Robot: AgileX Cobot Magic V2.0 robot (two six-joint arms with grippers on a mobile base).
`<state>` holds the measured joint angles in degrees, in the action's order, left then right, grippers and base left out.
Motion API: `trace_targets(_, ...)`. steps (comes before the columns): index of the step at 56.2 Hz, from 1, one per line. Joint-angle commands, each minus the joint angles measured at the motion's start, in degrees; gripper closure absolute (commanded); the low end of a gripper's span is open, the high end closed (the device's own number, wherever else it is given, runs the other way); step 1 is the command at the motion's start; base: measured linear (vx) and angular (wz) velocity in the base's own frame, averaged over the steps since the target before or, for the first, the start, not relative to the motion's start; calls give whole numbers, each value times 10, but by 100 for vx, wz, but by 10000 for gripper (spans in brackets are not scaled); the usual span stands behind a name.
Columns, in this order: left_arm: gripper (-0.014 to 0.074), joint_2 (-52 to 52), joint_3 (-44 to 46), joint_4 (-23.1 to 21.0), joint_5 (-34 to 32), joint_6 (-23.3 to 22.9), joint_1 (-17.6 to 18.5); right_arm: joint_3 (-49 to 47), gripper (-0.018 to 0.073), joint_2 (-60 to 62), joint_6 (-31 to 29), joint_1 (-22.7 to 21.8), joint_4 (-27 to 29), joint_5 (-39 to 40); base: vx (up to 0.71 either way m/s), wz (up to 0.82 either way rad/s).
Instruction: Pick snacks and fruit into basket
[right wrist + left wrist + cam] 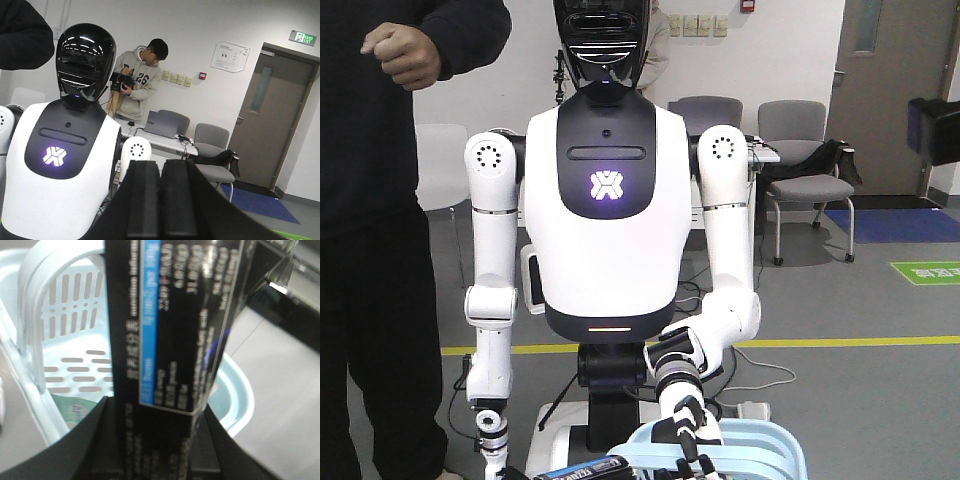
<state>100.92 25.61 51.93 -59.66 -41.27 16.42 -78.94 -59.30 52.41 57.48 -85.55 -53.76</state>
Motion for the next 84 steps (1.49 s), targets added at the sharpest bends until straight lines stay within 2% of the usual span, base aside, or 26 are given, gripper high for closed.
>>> trace_targets(1,594,-20,12,-19,-38,89,3,-17,566,7,-2,-3,-39,16,0,0)
trace_targets(9,594,-20,12,-18,-25,215,3,-17,566,7,-2,-3,-23,16,0,0)
trace_targets(13,594,-20,12,-18,-13,260,3,-17,566,7,-2,-3,-17,16,0,0)
trace_targets(36,594,-21,12,-18,-20,375,3,-17,566,7,-5,-3,11,18,0,0)
trace_targets(50,594,-22,12,-20,-51,404,4,-17,566,7,-5,-3,12,18,0,0)
trace_targets(69,594,-22,13,-25,-121,404,10,-17,566,-10,-5,-3,10,18,0,0)
trace_targets(77,594,-18,13,-24,-111,403,29,-17,566,-24,-5,-3,10,18,0,0)
trace_targets(84,594,-18,13,-25,-63,405,48,-17,566,-31,-5,-3,10,18,0,0)
